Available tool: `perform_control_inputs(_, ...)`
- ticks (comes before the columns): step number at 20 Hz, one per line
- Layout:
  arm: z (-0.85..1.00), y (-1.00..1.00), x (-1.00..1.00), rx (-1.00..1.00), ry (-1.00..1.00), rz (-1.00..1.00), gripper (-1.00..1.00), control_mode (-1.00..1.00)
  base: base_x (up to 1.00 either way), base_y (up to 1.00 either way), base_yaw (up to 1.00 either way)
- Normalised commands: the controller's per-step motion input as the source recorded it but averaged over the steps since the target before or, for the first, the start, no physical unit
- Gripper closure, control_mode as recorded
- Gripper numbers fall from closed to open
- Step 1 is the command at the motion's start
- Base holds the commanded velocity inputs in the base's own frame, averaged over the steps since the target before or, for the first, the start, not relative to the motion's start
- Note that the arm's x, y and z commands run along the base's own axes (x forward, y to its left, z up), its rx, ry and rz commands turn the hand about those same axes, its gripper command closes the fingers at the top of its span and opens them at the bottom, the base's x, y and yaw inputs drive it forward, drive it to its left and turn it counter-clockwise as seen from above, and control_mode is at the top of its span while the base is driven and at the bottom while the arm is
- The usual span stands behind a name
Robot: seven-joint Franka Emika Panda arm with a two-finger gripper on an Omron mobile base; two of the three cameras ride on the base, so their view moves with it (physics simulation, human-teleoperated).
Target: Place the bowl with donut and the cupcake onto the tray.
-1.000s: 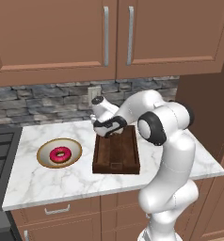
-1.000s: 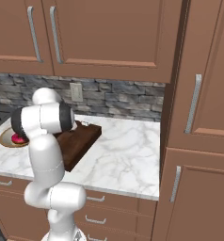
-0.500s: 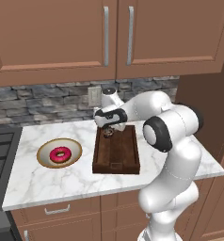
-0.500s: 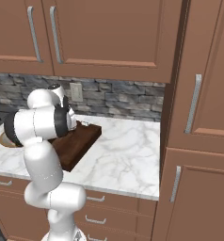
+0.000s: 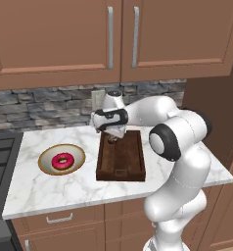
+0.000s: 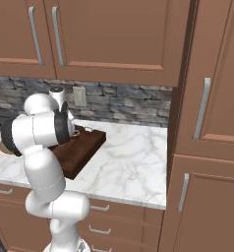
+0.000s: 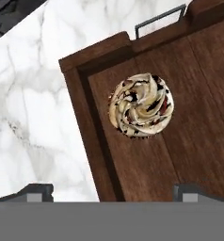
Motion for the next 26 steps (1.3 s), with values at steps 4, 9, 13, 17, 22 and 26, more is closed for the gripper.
perform_control_inputs(4,-0.04,0.56,-0.24,0.02,0.01,0.21,-1.0,-1.0,0.0,0.0,0.0)
perform_control_inputs(9,-0.07,0.57,-0.15,0.0,0.0,0.16,-1.0,-1.0,0.0,0.0,0.0)
perform_control_inputs(13,-0.03,0.49,-0.19,0.0,0.01,0.13,-1.0,-1.0,0.0,0.0,0.0)
perform_control_inputs(17,-0.08,0.19,-0.15,0.0,0.01,0.12,-1.0,-1.0,0.0,0.0,0.0)
perform_control_inputs(22,-0.21,0.14,0.0,0.0,-0.01,0.11,-1.0,-1.0,0.0,0.0,0.0)
perform_control_inputs(26,-0.15,0.27,-0.04,0.01,-0.01,0.14,-1.0,-1.0,0.0,0.0,0.0)
